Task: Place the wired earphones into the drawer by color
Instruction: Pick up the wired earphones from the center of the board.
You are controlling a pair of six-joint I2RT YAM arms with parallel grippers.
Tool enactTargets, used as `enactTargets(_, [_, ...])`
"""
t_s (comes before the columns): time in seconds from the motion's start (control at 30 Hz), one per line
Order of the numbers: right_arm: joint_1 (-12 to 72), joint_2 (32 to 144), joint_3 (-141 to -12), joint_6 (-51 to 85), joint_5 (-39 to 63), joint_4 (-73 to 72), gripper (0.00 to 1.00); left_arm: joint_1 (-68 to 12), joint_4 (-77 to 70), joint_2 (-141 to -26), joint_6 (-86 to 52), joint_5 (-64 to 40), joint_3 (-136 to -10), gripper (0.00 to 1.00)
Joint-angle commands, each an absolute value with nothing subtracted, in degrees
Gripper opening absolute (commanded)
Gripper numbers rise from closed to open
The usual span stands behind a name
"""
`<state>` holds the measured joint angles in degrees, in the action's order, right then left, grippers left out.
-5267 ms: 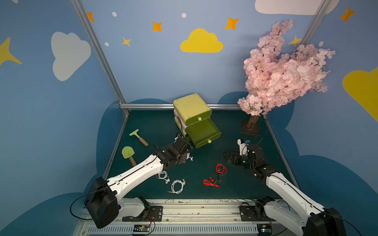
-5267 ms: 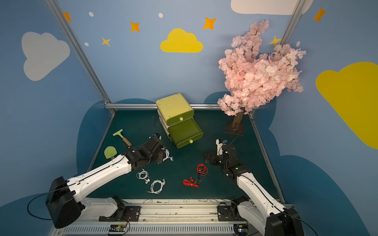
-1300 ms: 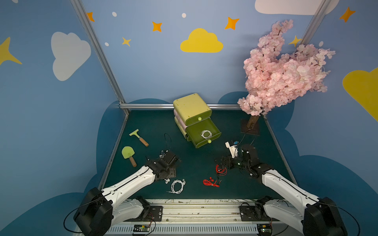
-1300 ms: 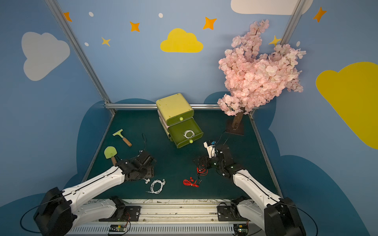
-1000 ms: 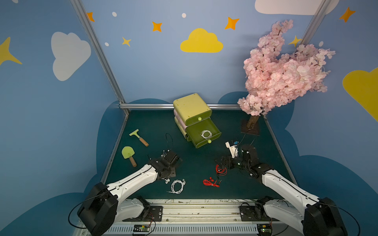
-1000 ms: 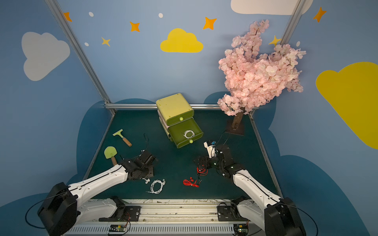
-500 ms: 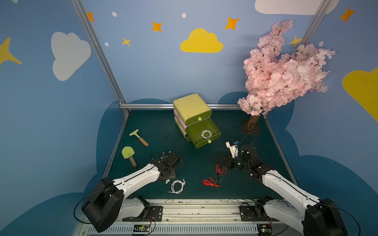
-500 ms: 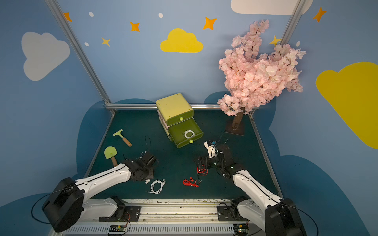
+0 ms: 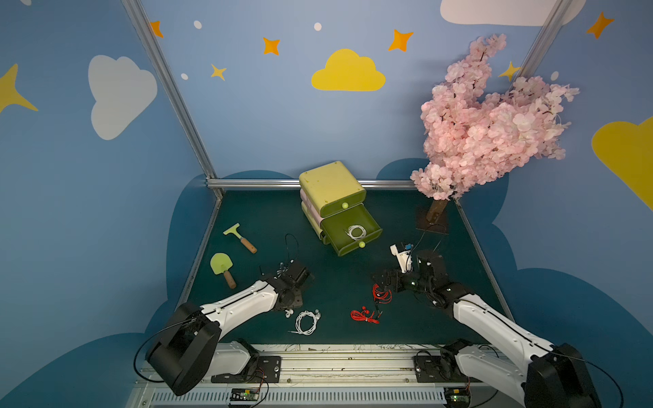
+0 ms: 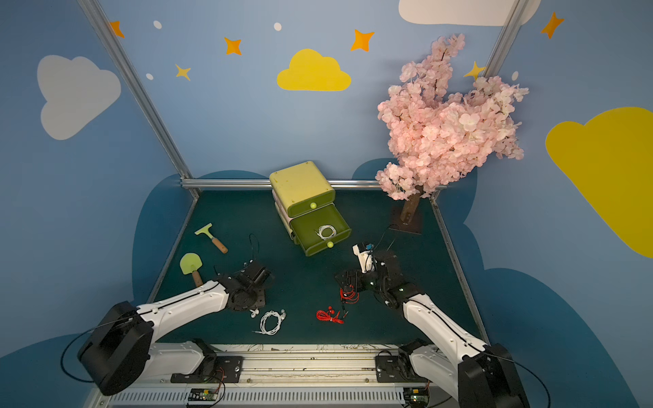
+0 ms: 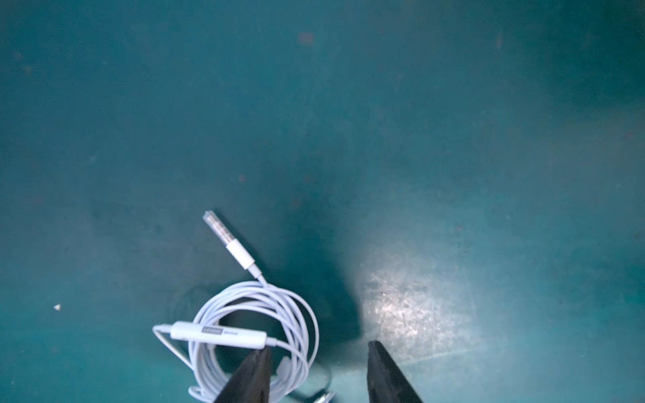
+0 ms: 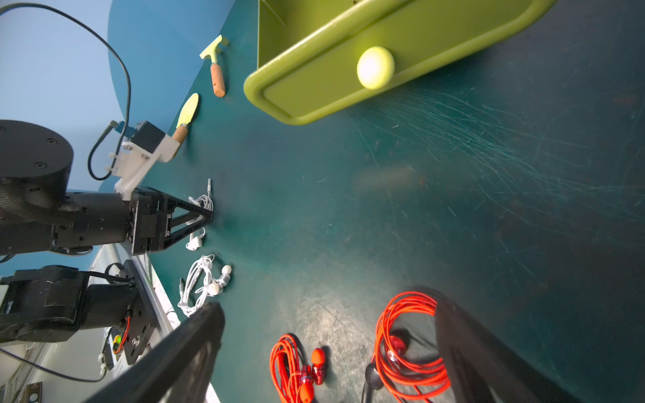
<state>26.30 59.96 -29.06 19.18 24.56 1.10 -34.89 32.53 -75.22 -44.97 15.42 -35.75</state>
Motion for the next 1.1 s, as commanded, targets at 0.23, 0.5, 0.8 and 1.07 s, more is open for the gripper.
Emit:
enactTargets(0.23, [26.5, 59.0, -29.7, 18.6, 24.3, 1.3, 0.98, -34.5, 31.6, -76.6, -44.7, 13.0, -33.8, 0.38])
enactTargets(0.5, [26.4, 59.0, -29.7, 18.8, 24.4, 1.2, 0.98, -34.5, 32.6, -77.2, -44.8, 13.3, -34.4, 0.22])
enactTargets(0.8, [26.4, 59.1, -29.8, 18.9, 24.0, 1.2, 0.98, -34.5, 34.0, -75.8, -44.0, 15.6, -35.9, 0.1])
enactTargets(1.07, [26.4, 58.7, -29.8, 18.9, 23.6, 1.7, 0.98, -34.4, 37.2, -71.8, -42.5, 18.0, -38.8, 0.04])
